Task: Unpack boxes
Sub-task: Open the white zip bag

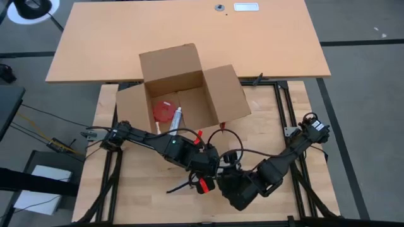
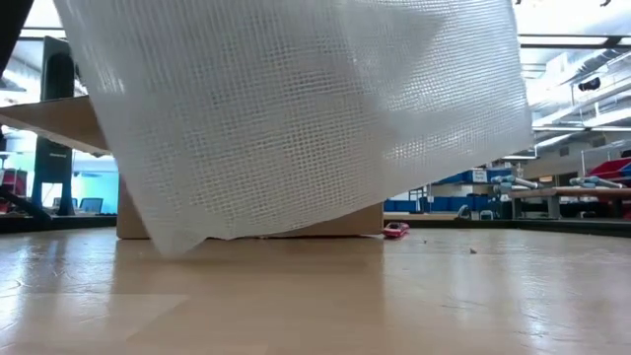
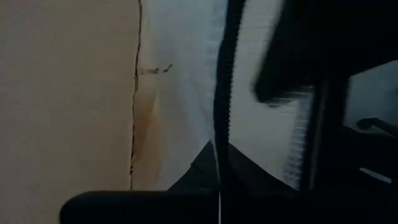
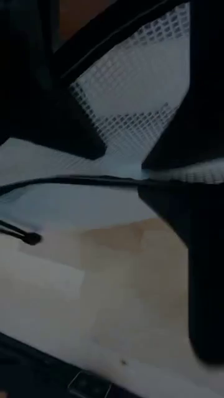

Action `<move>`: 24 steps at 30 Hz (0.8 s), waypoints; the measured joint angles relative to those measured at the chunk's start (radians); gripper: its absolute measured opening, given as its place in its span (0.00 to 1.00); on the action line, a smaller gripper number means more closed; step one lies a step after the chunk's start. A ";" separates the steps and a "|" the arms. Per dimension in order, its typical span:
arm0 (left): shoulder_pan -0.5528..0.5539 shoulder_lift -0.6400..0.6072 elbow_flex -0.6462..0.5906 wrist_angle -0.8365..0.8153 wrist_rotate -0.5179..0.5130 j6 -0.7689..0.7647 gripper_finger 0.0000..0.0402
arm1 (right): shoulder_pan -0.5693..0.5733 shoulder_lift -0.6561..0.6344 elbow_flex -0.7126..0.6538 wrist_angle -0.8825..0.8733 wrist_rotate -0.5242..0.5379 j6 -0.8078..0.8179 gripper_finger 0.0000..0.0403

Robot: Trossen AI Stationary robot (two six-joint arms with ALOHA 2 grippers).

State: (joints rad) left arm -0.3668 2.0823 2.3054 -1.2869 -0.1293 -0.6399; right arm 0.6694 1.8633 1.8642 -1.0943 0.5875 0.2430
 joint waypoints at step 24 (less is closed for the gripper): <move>-0.009 0.004 0.000 -0.089 -0.107 -0.043 0.02 | 0.176 0.000 -0.138 0.183 -0.204 0.238 0.01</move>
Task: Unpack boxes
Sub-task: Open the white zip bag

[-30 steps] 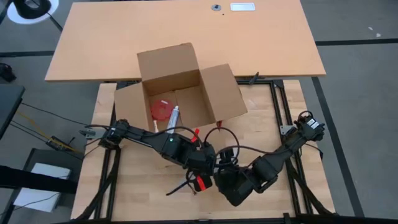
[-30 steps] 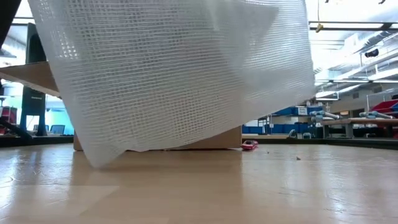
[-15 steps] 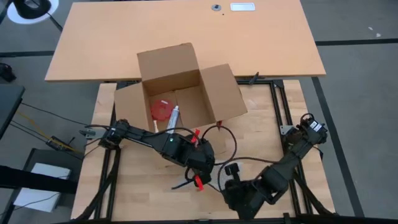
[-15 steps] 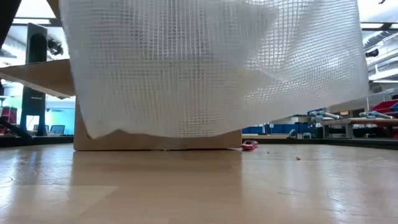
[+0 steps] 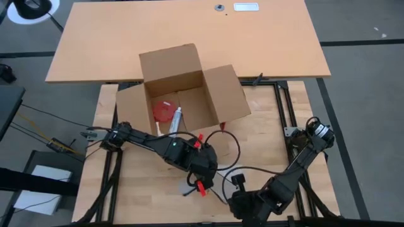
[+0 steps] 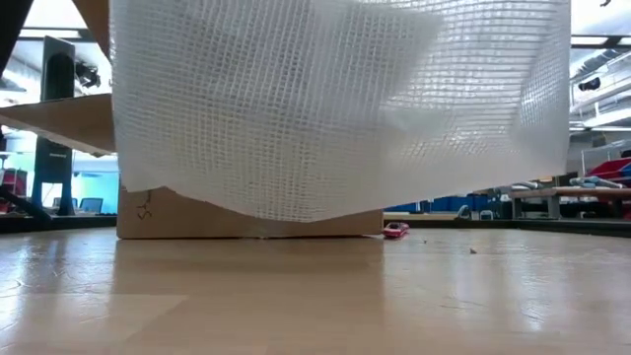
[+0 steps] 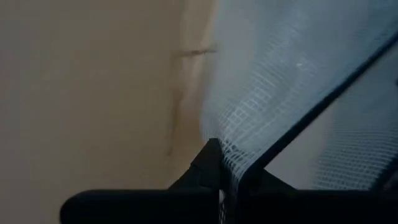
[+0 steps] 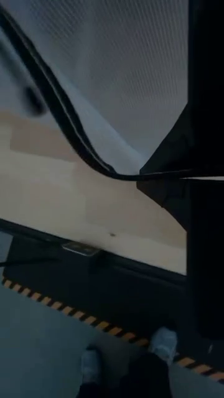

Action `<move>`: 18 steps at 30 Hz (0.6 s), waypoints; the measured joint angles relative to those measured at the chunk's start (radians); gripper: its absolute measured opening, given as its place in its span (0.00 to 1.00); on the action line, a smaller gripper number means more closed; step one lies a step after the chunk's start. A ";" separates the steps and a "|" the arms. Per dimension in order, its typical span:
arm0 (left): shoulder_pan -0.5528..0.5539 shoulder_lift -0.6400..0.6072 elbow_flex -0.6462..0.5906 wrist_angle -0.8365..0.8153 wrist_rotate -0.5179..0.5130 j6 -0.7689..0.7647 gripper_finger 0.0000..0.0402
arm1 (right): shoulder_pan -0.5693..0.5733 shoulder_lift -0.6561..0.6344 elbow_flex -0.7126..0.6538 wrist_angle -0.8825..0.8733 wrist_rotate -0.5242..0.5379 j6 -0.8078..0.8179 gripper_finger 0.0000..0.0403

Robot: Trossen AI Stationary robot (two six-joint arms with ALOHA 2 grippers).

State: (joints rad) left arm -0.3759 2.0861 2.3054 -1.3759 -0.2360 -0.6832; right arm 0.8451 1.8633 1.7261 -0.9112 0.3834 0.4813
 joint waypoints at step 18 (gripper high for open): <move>-0.061 -0.004 0.000 0.046 0.142 -0.027 0.02 | -0.069 0.001 0.345 -0.215 0.006 -0.066 0.36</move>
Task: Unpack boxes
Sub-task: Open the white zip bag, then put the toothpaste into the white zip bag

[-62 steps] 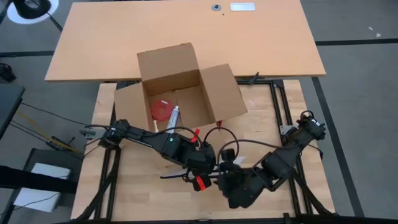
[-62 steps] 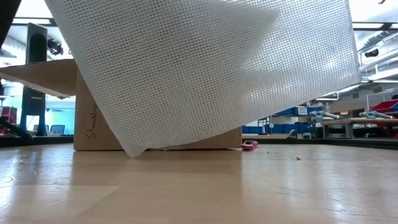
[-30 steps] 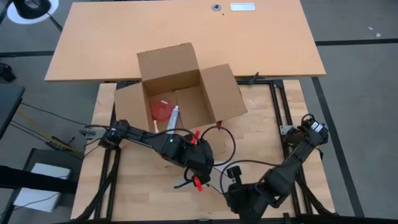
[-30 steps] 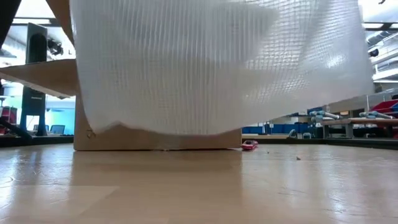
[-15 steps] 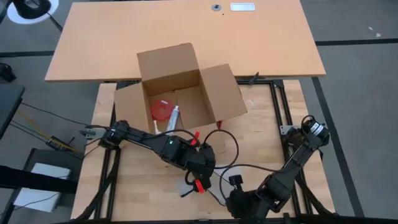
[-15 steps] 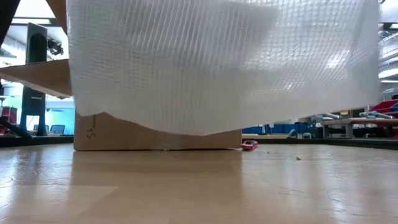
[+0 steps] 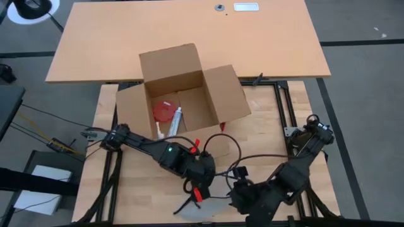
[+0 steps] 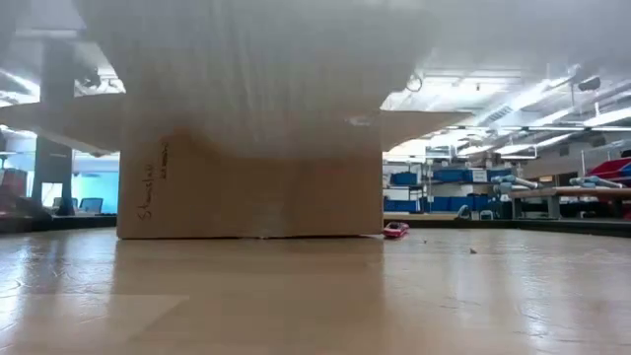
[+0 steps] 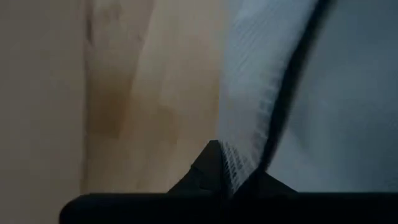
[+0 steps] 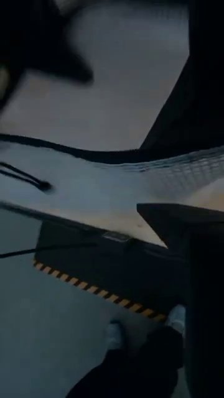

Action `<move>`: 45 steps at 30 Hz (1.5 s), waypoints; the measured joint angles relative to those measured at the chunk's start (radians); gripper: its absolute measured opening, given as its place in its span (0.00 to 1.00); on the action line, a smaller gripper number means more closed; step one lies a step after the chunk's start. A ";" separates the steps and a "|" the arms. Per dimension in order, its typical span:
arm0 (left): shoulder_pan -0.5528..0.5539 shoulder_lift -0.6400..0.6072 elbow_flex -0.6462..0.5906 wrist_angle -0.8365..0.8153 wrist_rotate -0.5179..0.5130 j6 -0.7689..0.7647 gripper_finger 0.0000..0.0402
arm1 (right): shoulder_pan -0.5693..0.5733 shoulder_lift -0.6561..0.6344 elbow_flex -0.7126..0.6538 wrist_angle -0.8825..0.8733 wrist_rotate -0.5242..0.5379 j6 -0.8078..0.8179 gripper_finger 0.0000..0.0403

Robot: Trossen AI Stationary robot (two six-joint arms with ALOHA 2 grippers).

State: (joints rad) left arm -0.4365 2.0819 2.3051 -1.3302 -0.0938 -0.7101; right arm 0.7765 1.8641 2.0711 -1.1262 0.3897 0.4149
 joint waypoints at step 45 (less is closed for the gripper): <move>-0.391 -0.082 0.000 -0.190 -0.107 -1.209 0.02 | -0.937 -0.058 -0.218 0.484 -0.383 -0.457 0.52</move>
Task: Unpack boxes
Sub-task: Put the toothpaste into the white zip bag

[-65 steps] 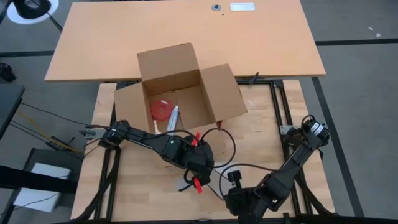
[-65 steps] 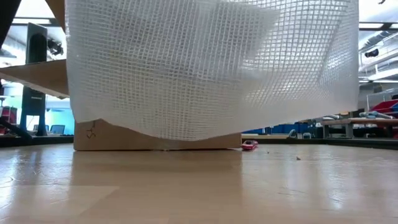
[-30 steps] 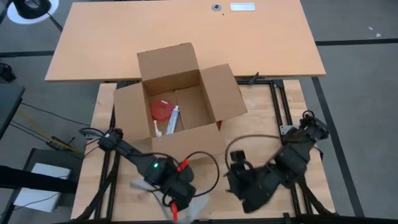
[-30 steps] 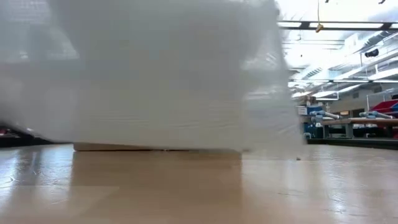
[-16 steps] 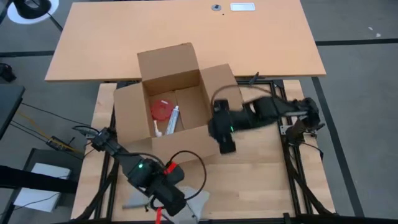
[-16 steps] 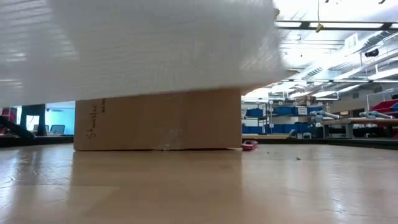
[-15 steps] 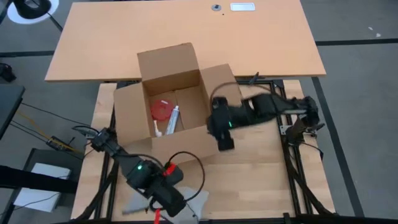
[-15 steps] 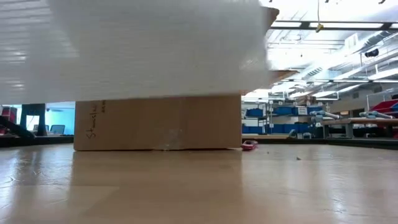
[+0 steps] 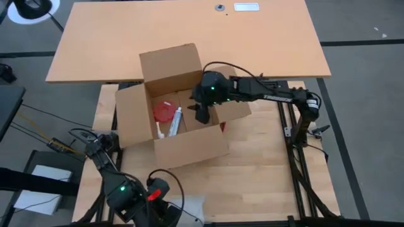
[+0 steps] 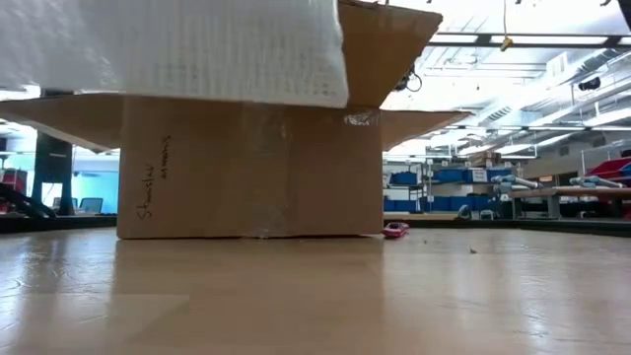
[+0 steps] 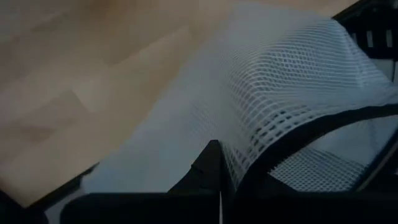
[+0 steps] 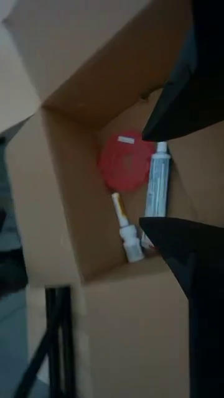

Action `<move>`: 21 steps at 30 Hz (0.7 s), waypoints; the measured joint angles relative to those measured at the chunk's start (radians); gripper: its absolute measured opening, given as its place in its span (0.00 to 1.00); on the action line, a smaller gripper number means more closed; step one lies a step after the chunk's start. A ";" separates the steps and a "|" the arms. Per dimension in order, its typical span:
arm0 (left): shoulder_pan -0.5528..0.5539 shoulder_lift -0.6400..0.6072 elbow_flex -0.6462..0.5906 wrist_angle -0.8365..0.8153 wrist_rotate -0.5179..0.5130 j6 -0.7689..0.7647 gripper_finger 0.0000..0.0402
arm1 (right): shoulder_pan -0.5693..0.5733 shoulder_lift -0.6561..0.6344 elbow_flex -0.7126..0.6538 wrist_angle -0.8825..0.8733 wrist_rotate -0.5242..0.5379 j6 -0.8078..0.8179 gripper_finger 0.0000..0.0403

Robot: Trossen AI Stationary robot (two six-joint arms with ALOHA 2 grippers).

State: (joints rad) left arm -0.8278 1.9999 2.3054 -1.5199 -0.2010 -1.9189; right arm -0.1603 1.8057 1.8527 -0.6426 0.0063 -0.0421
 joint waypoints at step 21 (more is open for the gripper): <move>-0.012 0.000 0.000 0.005 -0.051 0.003 0.02 | -0.079 0.578 0.450 -0.152 -0.030 0.210 0.49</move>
State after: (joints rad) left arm -0.8397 1.9999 2.3054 -1.5151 -0.2524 -1.9160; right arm -0.2389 2.3840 2.3024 -0.7947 -0.0235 0.1675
